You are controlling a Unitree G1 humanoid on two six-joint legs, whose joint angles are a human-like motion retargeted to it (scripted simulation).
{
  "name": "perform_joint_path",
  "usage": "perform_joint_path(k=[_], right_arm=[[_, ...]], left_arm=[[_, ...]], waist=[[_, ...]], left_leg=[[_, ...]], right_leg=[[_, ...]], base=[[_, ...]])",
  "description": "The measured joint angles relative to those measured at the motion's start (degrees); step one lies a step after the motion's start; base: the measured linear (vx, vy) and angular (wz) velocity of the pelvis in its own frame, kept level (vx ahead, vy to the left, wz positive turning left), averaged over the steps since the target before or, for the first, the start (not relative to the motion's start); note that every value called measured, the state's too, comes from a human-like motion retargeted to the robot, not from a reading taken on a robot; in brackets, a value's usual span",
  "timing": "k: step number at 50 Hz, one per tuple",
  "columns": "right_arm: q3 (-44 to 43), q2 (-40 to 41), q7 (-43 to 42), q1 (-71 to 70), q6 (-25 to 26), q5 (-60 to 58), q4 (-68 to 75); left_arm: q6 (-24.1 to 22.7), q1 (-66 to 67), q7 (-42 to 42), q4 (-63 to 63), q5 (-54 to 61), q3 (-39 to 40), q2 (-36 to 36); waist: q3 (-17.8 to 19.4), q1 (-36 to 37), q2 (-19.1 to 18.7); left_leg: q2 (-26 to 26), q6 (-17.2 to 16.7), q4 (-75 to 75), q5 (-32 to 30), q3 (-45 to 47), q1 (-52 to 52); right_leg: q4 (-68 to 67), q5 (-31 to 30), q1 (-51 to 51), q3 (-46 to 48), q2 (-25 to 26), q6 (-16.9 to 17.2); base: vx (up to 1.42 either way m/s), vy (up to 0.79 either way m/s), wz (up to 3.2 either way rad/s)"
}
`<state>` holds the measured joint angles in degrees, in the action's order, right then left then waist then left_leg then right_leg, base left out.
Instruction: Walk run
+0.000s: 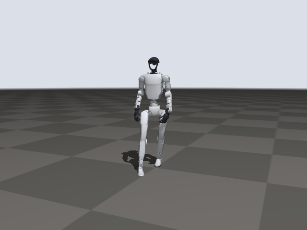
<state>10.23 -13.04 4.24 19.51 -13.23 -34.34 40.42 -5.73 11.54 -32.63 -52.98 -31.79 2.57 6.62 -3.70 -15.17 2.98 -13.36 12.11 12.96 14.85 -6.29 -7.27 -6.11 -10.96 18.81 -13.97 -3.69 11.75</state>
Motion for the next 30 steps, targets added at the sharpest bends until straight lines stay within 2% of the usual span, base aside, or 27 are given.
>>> perform_joint_path(k=[2,5,8,10,12,13,15,17,18,20,23,27,30], right_arm=[[-0.6,0.4,-0.3,0.3,-0.4,0.6,0.5],[-2.3,1.5,1.5,0.7,-1.2,2.2,2.4],[-2.4,0.6,4.1,0.4,0.5,2.8,3.0],[-1.6,-0.7,5.9,0.0,1.0,1.3,3.4],[-0.8,-1.7,8.3,-1.0,1.2,-0.4,4.1],[-0.5,-2.0,9.6,-1.2,1.5,-1.0,4.2],[-0.5,-2.2,11.2,-1.2,2.1,-1.6,4.2],[-0.9,-1.7,10.1,-0.8,1.8,-1.3,4.2],[-1.2,-1.3,8.8,-0.5,1.5,-1.1,4.2],[-1.7,-0.3,7.1,0.1,0.7,-1.1,4.4],[-2.7,1.0,7.2,0.2,0.6,-2.0,5.4],[-2.5,0.9,8.4,-0.1,0.6,-2.6,6.4],[-1.5,0.1,8.4,-0.2,0.4,-2.5,7.0]], left_arm=[[0.2,0.0,-0.5,-0.7,0.2,0.5,-0.1],[0.6,-1.0,-1.9,-1.7,-1.3,0.9,-1.0],[-0.5,-2.2,-0.1,-0.3,-1.4,-0.9,-1.1],[-3.3,-2.2,1.6,2.2,-2.2,-2.6,0.0],[-6.5,-2.0,4.5,4.7,-5.2,-3.3,1.3],[-7.8,-1.8,6.4,5.7,-6.5,-3.3,1.6],[-10.0,-1.6,9.5,6.7,-7.2,-2.8,1.4],[-10.7,-1.5,10.3,6.4,-4.7,-2.2,0.5],[-10.6,-1.5,10.1,6.1,-3.2,-1.8,0.0],[-10.1,-1.4,9.2,5.5,-1.1,-1.0,-0.8],[-8.3,-1.9,7.4,4.3,0.6,-0.2,-1.6],[-5.8,-2.4,7.0,3.4,-0.1,-1.0,-1.9],[-5.4,-2.1,8.5,3.6,-1.1,-1.6,-1.8]], waist=[[-1.6,-1.3,-0.3],[-2.9,0.0,-1.0],[-3.7,1.8,0.2],[-4.0,1.1,0.5],[-3.4,1.2,1.0],[-3.0,1.8,1.2],[-2.2,3.7,1.6],[-1.9,5.2,1.8],[-1.8,6.0,1.7],[-1.8,7.6,1.6],[-2.1,8.5,0.5],[-2.1,7.4,-1.6],[-2.7,6.5,-1.2]], left_leg=[[0.5,-2.3,4.1,-3.3,-3.1,1.4],[1.2,-7.8,15.2,-15.0,-4.0,6.5],[1.5,-18.7,29.0,-25.2,-0.8,14.9],[4.8,-21.2,35.0,-28.5,4.8,18.8],[11.5,-16.5,39.6,-23.4,14.6,21.6],[12.9,-14.7,40.3,-21.8,17.6,22.5],[12.6,-12.8,39.6,-19.2,19.8,24.9],[11.2,-12.3,36.3,-15.3,20.0,27.5],[9.8,-12.2,33.3,-14.3,18.9,28.7],[8.4,-9.8,25.8,-11.9,19.1,30.3],[12.7,-5.4,14.0,-9.4,31.9,30.1],[12.0,-4.8,3.3,-4.8,46.5,27.6],[10.2,-1.1,1.0,-3.6,52.8,25.5]], right_leg=[[-0.6,2.8,-0.6,7.4,-1.3,-3.3],[-1.4,7.2,-3.4,5.5,-0.9,-5.8],[0.1,8.9,-5.8,12.3,-3.5,-8.0],[0.6,10.4,-7.2,15.8,-3.8,-9.6],[0.9,11.7,-9.0,20.1,-4.3,-10.6],[1.1,12.1,-9.9,21.8,-4.4,-11.0],[1.9,12.9,-11.9,24.3,-4.5,-11.3],[2.4,13.9,-13.5,27.4,-4.4,-11.7],[2.6,14.5,-14.3,28.9,-4.0,-11.9],[2.9,15.9,-15.9,31.8,-3.5,-12.0],[3.1,18.1,-17.8,37.8,-2.0,-11.7],[3.8,20.0,-21.3,46.3,0.5,-10.3],[3.6,19.7,-24.2,50.6,0.2,-7.9]], base=[[0.67,-0.17,1.9],[0.7,-0.22,1.72],[0.38,-0.07,1.61],[0.54,-0.11,2.09],[0.28,-0.08,1.8],[0.24,-0.04,1.36],[0.33,-0.02,1.08],[0.28,-0.02,1.15],[0.37,-0.02,1.16],[0.5,0.0,1.21],[0.34,0.03,1.53],[0.42,0.07,1.7],[0.65,0.1,1.27]])
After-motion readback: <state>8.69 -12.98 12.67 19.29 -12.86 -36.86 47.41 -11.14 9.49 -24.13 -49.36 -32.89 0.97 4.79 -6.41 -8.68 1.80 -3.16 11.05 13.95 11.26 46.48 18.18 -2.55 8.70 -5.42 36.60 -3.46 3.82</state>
